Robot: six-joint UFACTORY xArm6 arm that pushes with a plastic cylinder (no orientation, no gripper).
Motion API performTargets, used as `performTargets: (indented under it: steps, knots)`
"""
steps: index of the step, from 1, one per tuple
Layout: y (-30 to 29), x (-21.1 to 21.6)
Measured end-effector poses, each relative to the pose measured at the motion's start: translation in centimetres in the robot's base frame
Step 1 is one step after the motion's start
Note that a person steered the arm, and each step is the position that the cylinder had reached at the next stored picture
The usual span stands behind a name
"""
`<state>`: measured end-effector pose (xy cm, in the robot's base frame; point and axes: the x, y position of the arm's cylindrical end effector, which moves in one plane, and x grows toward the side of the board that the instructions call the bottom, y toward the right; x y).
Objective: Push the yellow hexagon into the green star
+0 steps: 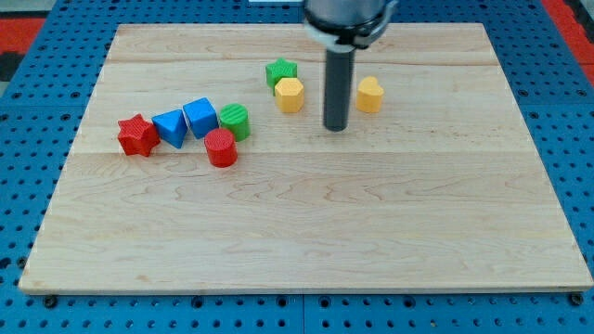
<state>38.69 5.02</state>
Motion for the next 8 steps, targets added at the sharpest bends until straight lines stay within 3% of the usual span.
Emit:
performTargets:
  steps: [1,2,3,5,6,8]
  knots:
    - [-5.0,-6.9]
    - [-14.1,-7.9]
    - [-10.2,-4.0]
    - [-9.4,0.6]
    - [-4.5,2.6]
    - [-7.2,-8.5]
